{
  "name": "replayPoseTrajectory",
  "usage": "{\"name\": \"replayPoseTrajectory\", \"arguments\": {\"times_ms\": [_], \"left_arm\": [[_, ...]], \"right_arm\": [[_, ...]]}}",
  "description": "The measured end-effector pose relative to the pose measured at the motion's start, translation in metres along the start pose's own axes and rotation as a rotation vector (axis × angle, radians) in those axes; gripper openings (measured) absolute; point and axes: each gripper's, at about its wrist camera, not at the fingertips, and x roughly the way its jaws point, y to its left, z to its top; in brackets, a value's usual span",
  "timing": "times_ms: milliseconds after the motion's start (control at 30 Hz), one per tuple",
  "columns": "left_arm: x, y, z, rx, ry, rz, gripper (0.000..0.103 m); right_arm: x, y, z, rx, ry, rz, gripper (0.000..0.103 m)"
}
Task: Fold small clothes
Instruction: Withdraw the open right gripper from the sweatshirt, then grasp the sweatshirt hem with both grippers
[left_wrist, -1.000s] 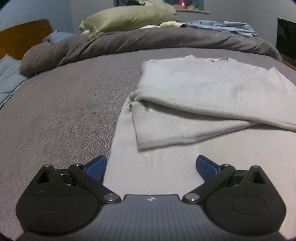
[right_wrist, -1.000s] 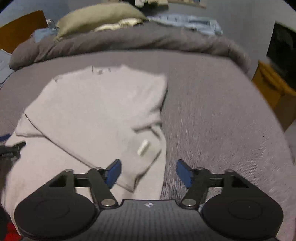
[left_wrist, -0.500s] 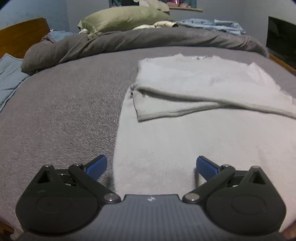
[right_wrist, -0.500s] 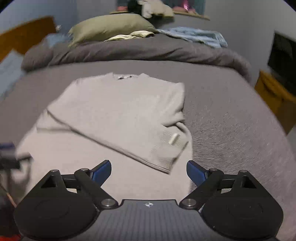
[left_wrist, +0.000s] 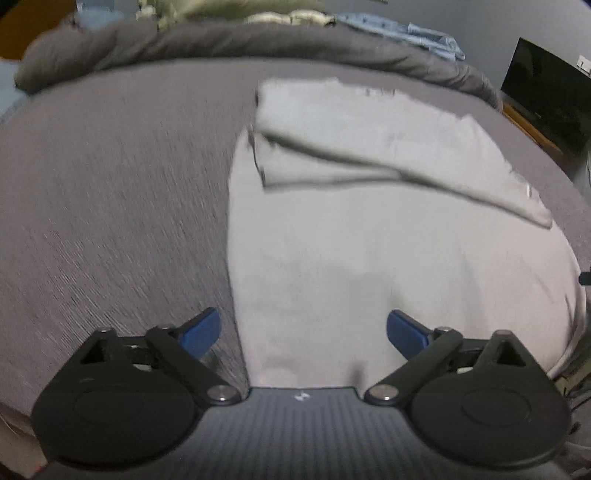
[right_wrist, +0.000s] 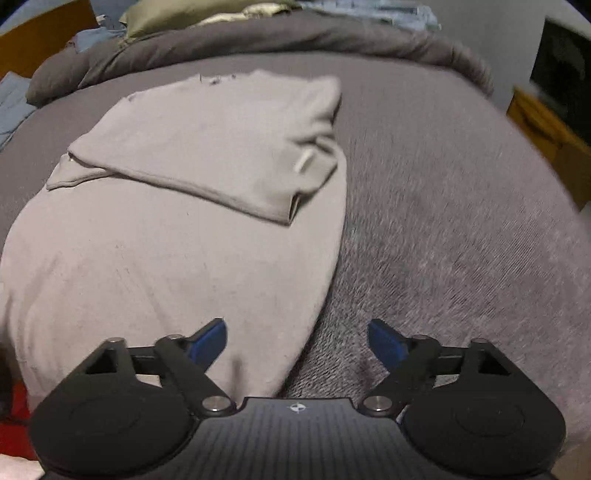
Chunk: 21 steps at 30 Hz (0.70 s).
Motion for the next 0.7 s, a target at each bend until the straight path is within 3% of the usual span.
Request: {"name": "replayPoseTrajectory", "arguments": {"times_ms": [100,167,200,500,700], "left_arm": [[0.008,0.0,-0.009,0.041,0.032,0.0,0.085],[0.009,0.003,-0.012,0.042,0.057,-0.04,0.073],[0.01,0.004,-0.013,0.033,0.069,-0.058,0.072],[0.015,0.02,-0.022,-0.001,0.127,-0.066,0.07],[0.013,0.038,-0.021,-0.066,0.137,-0.091,0.058]], "right_arm": [[0.01,-0.005,0.001,0.04,0.038,0.041,0.068],[0.015,-0.004,-0.002,0.036,0.062,0.055,0.063],[0.016,-0.003,-0.004,0.029,0.072,0.059,0.059],[0.029,0.008,-0.01,0.022,0.176,0.109,0.058],[0.033,0.006,-0.009,0.013,0.193,0.125,0.056]]}}
